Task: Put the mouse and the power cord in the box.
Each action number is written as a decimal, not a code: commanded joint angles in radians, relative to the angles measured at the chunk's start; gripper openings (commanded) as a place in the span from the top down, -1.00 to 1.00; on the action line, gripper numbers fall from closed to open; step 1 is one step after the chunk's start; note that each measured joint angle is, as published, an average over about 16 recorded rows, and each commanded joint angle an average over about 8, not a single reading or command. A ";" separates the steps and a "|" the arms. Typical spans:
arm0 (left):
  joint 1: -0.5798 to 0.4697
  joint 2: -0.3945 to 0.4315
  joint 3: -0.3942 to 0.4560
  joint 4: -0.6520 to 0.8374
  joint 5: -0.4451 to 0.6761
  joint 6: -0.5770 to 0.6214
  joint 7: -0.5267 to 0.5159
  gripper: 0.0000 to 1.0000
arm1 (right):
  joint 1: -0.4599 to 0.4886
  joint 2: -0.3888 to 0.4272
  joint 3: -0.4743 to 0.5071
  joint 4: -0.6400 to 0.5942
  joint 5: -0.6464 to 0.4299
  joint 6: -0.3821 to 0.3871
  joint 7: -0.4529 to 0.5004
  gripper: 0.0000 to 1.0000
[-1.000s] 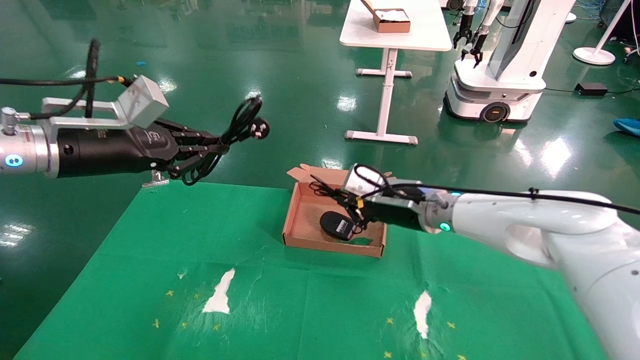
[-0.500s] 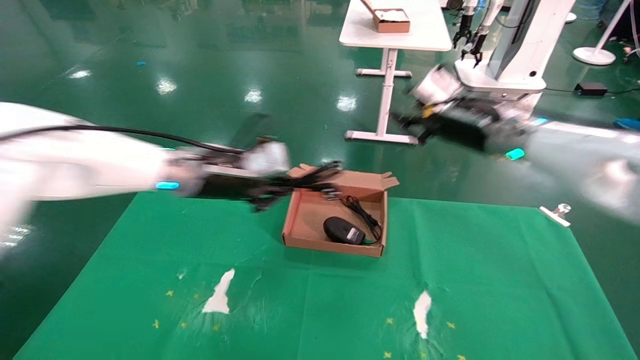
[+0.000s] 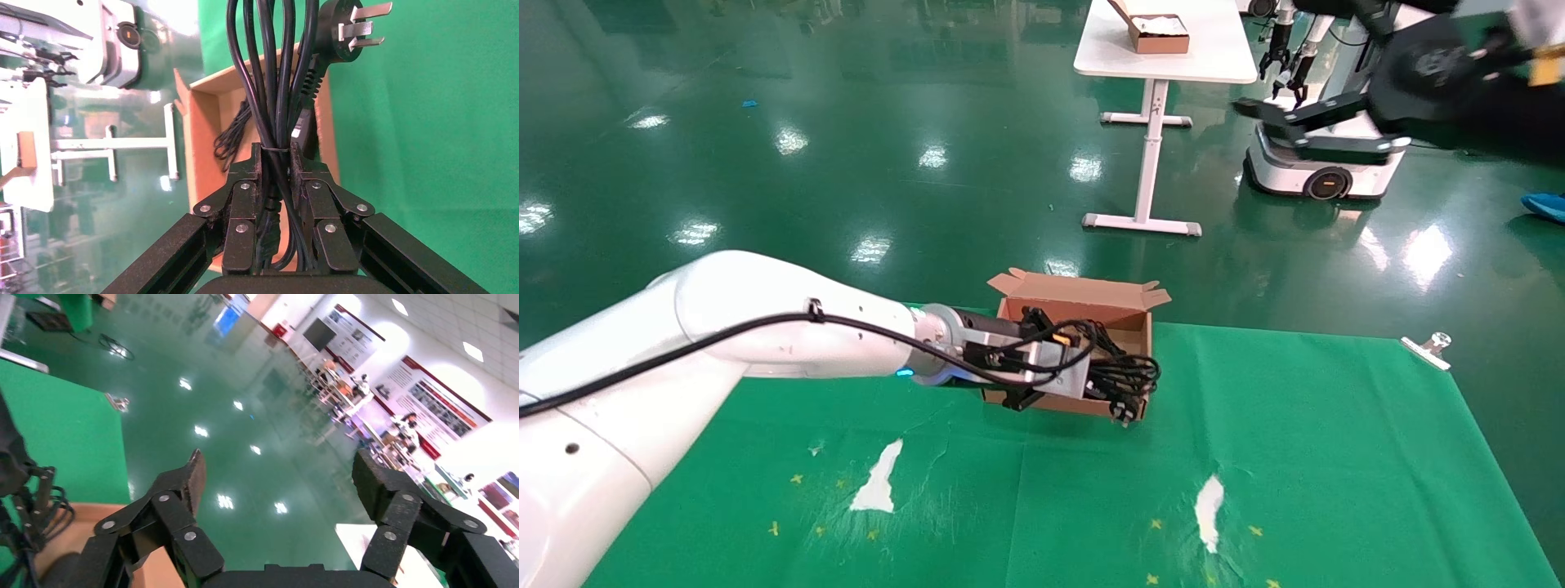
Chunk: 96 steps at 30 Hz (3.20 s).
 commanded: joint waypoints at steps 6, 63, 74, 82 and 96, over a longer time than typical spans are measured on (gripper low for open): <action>0.004 0.001 0.124 -0.070 -0.044 -0.080 -0.124 1.00 | -0.007 0.071 -0.005 0.085 -0.010 -0.013 0.070 -1.00; 0.274 -0.343 -0.104 -0.367 -0.467 0.075 -0.517 -1.00 | -0.404 0.193 0.058 0.615 0.120 0.006 0.459 -1.00; 0.400 -0.484 -0.307 -0.491 -0.621 0.261 -0.501 -1.00 | -0.536 0.224 0.093 0.746 0.195 -0.053 0.574 -1.00; 0.491 -0.586 -0.454 -0.580 -0.733 0.396 -0.489 -1.00 | -0.632 0.247 0.118 0.842 0.250 -0.097 0.657 -1.00; 0.639 -0.753 -0.696 -0.726 -0.917 0.617 -0.469 -1.00 | -0.794 0.285 0.160 1.004 0.342 -0.170 0.797 -1.00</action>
